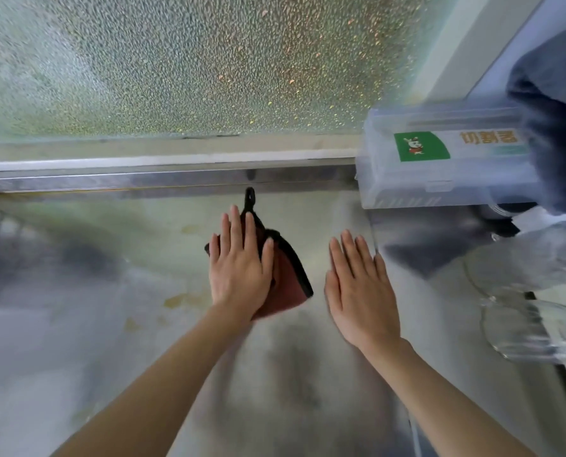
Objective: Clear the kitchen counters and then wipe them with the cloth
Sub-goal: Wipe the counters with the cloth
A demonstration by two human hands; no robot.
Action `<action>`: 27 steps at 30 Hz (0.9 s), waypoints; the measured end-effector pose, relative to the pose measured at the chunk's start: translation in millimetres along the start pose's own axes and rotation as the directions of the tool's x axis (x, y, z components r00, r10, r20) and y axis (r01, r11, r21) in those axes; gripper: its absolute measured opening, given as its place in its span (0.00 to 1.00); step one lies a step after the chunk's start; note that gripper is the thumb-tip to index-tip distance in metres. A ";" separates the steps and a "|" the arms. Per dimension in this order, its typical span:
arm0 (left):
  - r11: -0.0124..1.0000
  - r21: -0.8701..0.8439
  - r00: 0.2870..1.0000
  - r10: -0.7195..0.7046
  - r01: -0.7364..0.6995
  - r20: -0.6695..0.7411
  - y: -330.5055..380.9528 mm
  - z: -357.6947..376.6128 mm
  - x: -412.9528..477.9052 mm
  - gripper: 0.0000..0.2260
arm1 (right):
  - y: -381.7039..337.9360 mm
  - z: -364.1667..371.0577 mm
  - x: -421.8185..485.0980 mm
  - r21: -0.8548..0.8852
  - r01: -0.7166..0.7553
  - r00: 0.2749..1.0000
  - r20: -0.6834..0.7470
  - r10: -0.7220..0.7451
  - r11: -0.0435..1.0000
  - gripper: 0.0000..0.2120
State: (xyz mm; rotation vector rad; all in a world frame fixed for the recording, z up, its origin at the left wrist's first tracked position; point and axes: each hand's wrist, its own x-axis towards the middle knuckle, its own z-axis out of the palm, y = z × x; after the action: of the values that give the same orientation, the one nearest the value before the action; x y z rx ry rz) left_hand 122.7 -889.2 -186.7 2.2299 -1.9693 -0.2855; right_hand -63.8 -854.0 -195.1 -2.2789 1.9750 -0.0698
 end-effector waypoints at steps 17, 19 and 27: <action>0.979 0.013 0.977 0.203 -0.204 0.060 -5.2 -3.0 23.0 0.33 | 0.2 0.1 1.0 -0.026 -0.004 1.000 0.014 0.005 1.000 0.25; 0.940 0.036 0.940 0.337 -0.339 0.053 -3.0 0.3 -4.9 0.33 | -0.4 -0.7 1.1 -0.027 -0.005 1.000 0.011 0.006 1.000 0.25; 0.919 0.047 0.920 0.390 -0.392 0.035 -21.9 1.7 26.1 0.30 | 0.4 -0.8 0.6 -0.021 -0.001 1.000 0.004 0.001 1.000 0.25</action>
State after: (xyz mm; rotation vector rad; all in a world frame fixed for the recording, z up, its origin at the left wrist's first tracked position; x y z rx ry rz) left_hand 146.5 -912.3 -194.6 1.8049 -2.3998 -0.2106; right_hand -64.2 -854.7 -194.4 -2.2891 1.9842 -0.0442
